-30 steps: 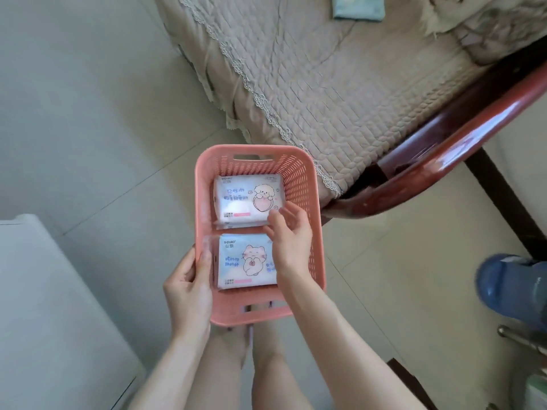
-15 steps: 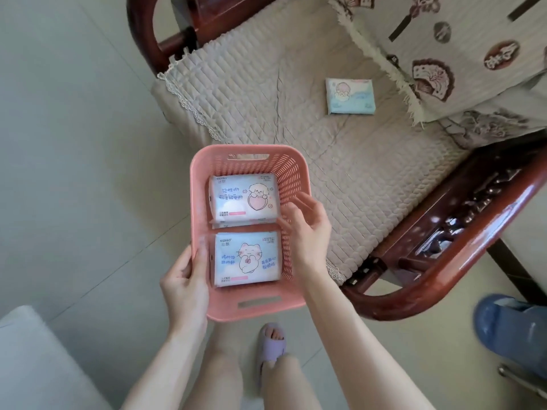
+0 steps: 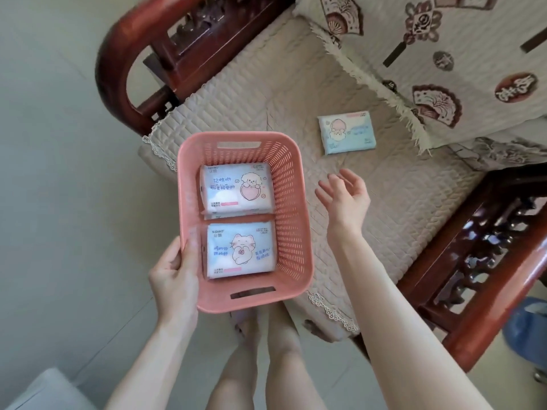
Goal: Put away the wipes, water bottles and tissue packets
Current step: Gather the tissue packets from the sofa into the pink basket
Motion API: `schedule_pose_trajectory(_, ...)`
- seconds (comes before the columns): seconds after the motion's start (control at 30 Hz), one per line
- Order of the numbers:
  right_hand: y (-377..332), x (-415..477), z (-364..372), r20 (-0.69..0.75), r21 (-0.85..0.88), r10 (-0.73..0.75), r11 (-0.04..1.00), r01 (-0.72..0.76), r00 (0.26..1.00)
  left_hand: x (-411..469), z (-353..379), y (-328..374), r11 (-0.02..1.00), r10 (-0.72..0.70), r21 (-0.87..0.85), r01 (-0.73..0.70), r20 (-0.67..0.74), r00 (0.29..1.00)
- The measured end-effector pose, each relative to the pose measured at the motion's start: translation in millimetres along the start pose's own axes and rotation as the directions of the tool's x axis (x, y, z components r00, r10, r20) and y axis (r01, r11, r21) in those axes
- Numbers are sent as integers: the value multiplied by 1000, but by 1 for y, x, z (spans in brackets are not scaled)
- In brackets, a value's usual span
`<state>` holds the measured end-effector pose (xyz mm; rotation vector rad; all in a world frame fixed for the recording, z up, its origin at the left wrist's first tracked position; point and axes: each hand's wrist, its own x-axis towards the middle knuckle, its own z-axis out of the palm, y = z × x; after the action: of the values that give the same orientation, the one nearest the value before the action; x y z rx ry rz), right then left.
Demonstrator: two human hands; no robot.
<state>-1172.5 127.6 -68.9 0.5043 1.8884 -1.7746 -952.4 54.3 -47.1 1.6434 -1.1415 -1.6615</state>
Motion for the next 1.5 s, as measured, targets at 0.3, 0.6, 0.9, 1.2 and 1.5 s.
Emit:
schedule_pose_trajectory(0.3, 7, 107, 24, -49, 8, 175, 985, -175, 983, 41, 57, 24, 999, -32, 2, 32, -52, 998)
schedule_pose_trajectory(0.6, 26, 181, 46, -113, 110, 329, 942, -317, 938, 64, 82, 26, 994, -86, 64, 91, -70, 994)
schedule_pose_trajectory(0.9, 16, 203, 52, -259, 91, 324, 946, -311, 910, 70, 85, 29, 993, -87, 76, 93, -82, 993)
schedule_pose_trajectory(1.2, -38, 147, 40, -29, 60, 78, 995, -77, 997, 69, 74, 29, 993, -110, 35, 114, -109, 988)
schedule_pose_trajectory(1.5, -59, 67, 39, 363, -79, -13, 996, 44, 932, 65, 51, 32, 995, -102, -24, 101, -66, 993)
